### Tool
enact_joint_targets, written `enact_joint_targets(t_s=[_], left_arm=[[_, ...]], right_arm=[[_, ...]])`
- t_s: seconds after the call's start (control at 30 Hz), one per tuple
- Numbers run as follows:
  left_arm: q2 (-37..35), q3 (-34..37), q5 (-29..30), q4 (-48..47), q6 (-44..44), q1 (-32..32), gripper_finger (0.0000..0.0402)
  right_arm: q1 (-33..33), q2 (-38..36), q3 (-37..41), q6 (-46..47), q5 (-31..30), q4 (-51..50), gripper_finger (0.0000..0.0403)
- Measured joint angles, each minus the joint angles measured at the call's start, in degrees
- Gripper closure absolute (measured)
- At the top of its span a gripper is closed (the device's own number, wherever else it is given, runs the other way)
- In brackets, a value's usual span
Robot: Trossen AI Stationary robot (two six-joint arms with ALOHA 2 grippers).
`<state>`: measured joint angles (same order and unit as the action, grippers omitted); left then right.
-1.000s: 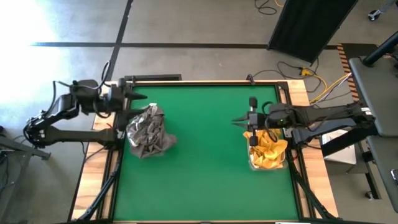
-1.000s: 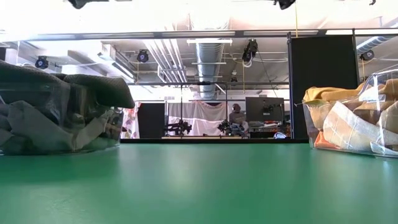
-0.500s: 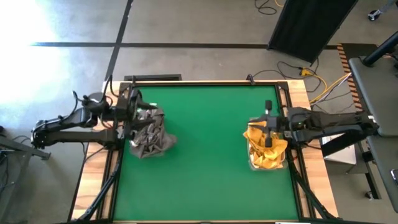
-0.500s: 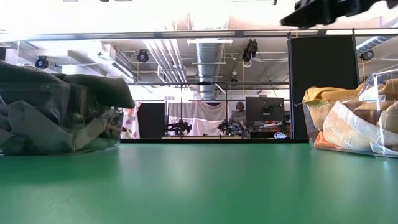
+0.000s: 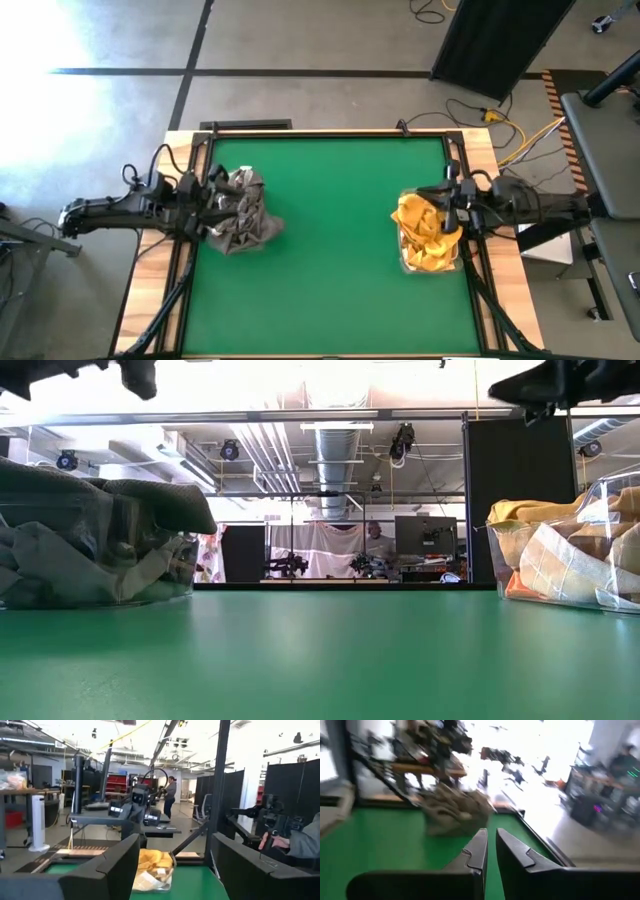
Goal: Sort microfiber towel by color & place in baskets
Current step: Return to Home Position
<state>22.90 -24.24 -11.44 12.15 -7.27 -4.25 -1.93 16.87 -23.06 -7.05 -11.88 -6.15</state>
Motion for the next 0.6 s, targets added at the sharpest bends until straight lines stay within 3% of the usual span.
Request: enact_joint_targets(t_s=[0.13, 0.27, 0.6], left_arm=[[-3.83, 3.88, 0.11, 1.16, -2.15, 0.2, 0.0171], [-6.76, 6.53, -1.85, 0.92, -4.8, 0.2, 0.0171], [-10.61, 11.14, -0.49, 0.93, -5.03, 0.13, 0.0171]], right_arm=[[-0.05, -5.98, 2.74, 0.5, 3.1, 0.88, 0.0374], [0.02, -9.76, 4.77, 8.98, 0.54, -2.5, 0.0374], [0.0, -9.51, 5.74, 6.44, -7.74, -4.44, 0.0374]])
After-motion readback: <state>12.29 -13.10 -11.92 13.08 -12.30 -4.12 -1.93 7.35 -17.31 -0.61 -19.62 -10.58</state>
